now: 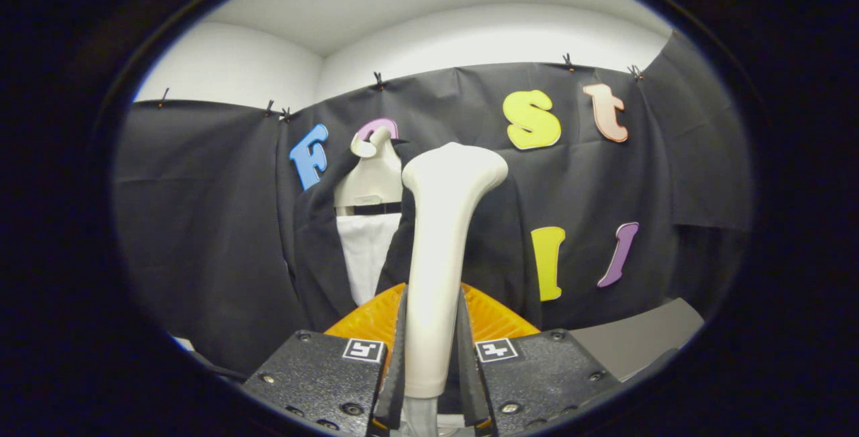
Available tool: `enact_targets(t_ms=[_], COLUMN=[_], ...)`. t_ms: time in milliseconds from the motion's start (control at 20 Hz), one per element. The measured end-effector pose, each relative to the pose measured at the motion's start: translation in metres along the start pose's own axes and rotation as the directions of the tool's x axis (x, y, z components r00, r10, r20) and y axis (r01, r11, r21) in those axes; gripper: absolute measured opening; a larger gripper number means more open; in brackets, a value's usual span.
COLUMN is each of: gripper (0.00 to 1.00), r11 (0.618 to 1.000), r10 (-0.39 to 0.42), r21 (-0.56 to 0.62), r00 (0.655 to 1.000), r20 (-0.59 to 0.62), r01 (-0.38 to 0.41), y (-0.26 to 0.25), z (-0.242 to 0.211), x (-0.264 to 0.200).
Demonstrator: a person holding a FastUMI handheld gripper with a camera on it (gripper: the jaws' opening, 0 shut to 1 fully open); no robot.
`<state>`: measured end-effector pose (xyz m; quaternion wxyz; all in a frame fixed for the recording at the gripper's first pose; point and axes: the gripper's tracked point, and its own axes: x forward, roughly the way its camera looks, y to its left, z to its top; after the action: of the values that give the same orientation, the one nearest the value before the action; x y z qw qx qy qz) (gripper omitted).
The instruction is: Iron the clothes twice with a garment steamer, once on the left side and once on the right side.
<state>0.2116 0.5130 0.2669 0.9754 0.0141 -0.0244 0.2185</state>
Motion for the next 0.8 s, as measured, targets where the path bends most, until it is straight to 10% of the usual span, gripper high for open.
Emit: enact_targets(t_ms=[800], gripper=[0.37], r11=[1.000], r10=[-0.004], r21=[-0.010], r00=[0.982], r20=[-0.191], r01=[0.002], y=[0.000], z=[-0.102], x=[-0.016])
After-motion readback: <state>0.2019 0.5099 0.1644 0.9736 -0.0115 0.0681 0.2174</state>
